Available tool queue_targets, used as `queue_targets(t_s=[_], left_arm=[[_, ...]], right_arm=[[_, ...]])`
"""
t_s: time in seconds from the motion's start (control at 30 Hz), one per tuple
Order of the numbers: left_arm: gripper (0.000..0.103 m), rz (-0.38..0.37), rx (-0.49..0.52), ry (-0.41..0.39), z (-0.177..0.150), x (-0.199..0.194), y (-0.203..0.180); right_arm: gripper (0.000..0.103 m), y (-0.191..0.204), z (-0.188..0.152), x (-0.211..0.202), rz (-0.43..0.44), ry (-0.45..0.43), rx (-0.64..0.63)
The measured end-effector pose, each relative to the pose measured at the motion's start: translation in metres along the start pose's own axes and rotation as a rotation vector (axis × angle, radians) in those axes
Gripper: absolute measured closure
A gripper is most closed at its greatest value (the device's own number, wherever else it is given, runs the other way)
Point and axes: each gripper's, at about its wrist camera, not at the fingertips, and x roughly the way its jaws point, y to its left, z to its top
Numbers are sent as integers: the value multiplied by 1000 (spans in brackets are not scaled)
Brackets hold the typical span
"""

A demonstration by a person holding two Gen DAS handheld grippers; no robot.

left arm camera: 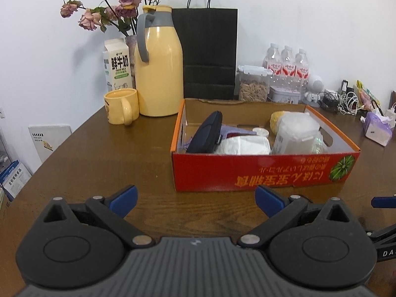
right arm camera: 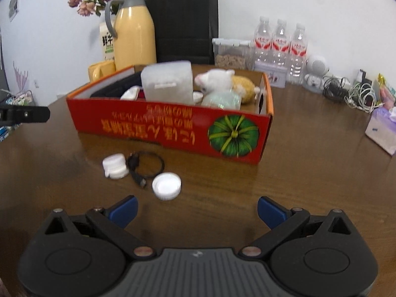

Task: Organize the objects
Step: 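Move both tools back to the table toward the caps and cable, then grasp a white cap with the right tool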

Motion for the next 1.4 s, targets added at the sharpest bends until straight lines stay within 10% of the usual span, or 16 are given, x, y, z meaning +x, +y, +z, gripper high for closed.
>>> queue_targets(t_s=[1.1,1.4], left_arm=[[0,-36,2,66,-14,14,-10],[0,-57,14,81,-17,21,-20]], right_arm=[[1,0,11,36,-22,3,20],[60,4,10,28,-4,-56,3]])
